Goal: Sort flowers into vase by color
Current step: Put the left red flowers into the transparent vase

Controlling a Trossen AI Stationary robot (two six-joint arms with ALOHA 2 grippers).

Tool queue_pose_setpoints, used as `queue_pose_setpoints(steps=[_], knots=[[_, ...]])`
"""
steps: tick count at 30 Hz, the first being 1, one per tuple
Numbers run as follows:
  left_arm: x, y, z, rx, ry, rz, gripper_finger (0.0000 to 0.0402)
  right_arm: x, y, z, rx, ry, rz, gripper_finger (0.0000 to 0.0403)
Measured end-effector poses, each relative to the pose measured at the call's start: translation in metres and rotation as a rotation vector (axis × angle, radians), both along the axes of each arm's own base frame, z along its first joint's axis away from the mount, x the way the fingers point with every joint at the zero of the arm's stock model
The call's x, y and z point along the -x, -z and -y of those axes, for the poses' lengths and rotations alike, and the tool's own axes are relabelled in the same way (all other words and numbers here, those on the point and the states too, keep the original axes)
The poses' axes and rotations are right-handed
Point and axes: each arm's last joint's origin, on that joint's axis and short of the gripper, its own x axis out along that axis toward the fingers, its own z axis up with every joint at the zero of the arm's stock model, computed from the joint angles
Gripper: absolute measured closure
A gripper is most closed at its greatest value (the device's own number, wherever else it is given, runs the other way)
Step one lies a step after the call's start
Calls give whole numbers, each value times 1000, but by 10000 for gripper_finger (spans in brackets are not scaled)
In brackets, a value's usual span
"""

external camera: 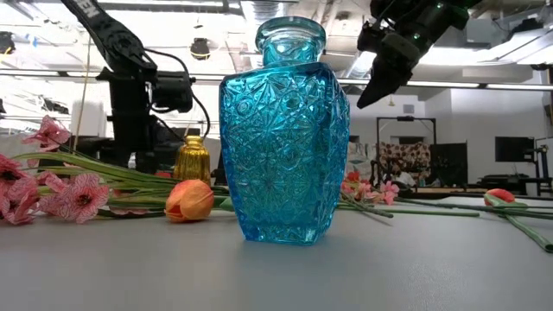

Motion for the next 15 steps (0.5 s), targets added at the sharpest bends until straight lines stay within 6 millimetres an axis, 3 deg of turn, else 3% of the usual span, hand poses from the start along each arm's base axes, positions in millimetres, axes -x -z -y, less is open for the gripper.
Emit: queue_pose_setpoints(steps=[10,15], knots=[[0,6,-10,9,-5,7,220,0,0,0,-8,8,2,300],[1,5,-10,13,1,6,243,0,0,0,-23,23,6,300]])
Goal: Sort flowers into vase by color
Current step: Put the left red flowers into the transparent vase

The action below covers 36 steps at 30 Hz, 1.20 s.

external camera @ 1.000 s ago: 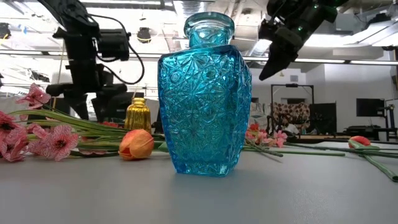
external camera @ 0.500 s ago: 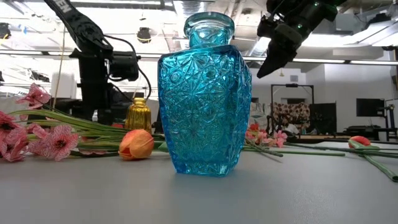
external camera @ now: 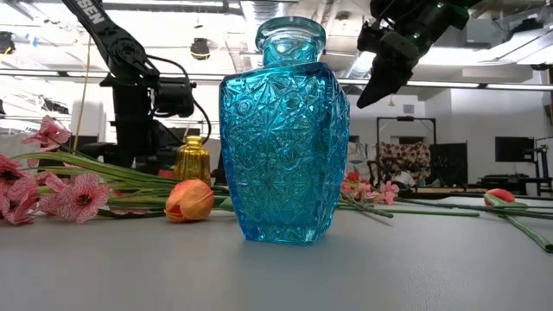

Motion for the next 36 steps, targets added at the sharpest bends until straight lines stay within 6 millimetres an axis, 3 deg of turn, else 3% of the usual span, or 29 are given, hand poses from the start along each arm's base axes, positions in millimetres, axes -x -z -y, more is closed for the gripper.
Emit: queue_pose_setpoints(steps=[12,19,27,36], knots=[[1,0,0,1,37,-15,387,0,0,0,-1,1,0,300],[7,-7,-5,-17,51,-7,397,0,0,0,-2,2,0,300],[24,-53,-9,-208,70,154,399,0,0,0,-2,2,0,300],[28,-129,-7,-700,171,538,399,0,0,0,-2,2,0,300]])
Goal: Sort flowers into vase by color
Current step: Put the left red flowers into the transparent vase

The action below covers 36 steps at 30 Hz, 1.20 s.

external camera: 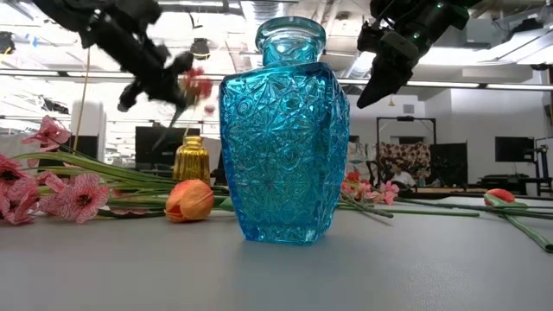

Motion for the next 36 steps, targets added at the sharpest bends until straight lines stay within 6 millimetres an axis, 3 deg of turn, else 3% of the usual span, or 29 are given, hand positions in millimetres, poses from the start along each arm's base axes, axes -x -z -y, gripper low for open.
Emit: queue_pose_setpoints(steps=[7,18,29,36], knots=[[-9,-33,1,-254,98,205,400,0,0,0,1,-2,0,300],[-67,-30,-8,-606,264,374,400,0,0,0,1,-1,0,300],[-108,12,-14,-909,474,409,400,0,0,0,1,-1,1,300],[-126,44,-24,-916,489,381,400,0,0,0,1,-1,1,300]])
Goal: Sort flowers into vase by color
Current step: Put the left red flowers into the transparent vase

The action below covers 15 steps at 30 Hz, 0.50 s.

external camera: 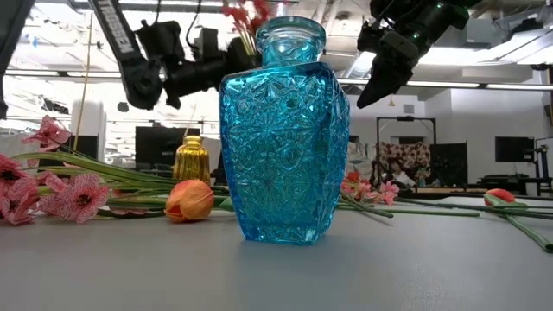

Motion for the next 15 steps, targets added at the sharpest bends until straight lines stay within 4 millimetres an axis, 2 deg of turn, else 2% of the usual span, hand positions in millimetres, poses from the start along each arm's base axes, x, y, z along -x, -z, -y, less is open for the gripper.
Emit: queue_pose_setpoints(steps=[8,15], knots=[[-25,1,-14,-26,29,11,400,0,0,0,-1,1,0,300],[-28,-1,-14,-100,28,-10,400,0,0,0,-1,1,0,300]])
